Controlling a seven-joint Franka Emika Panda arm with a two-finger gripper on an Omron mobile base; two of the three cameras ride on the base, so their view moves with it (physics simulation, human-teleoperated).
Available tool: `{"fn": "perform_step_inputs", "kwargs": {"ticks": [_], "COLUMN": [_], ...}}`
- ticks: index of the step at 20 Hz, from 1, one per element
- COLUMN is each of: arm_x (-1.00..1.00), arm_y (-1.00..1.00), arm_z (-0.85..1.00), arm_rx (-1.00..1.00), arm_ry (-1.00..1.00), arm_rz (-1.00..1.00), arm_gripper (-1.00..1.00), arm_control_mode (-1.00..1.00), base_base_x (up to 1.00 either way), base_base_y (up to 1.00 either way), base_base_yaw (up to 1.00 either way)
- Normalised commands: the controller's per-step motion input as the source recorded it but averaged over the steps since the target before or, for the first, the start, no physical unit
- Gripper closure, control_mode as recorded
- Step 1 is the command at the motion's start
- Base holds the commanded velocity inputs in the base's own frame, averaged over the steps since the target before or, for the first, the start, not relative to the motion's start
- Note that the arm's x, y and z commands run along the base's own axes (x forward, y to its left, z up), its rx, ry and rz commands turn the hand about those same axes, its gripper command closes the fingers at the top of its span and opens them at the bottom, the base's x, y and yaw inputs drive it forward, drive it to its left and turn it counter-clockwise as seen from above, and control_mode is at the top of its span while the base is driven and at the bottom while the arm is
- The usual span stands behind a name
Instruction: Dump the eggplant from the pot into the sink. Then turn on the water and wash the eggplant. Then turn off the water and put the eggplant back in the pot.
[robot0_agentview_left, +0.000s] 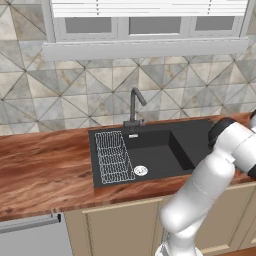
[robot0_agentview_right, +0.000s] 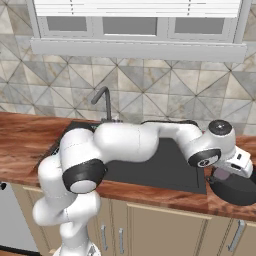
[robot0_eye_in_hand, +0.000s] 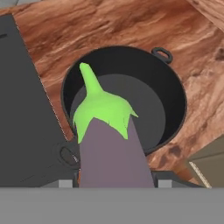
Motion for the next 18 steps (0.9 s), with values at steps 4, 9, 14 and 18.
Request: {"fn": "perform_step_inputs", "kwargs": {"ticks": [4,9,14,18], "arm_x": [0.0,0.0,0.0,0.09], "arm_y": [-0.18,-0.09,0.0,0.0], "arm_z": [-0.23,-0.21,-0.22,-0.26], "arm_rx": [0.0,0.0,0.0,0.0], "arm_ry": [0.0,0.0,0.01,0.01], "arm_rz": [0.0,0.0,0.0,0.0], "arm_gripper": [1.0,1.0,1.0,1.0], "arm_control_mode": [-1.0,-1.0,-1.0,-1.0], "base_base_x": [0.0,0.0,0.0,0.0], "base_base_y": [0.0,0.0,0.0,0.0], "base_base_yaw": [0.0,0.0,0.0,0.0]}}
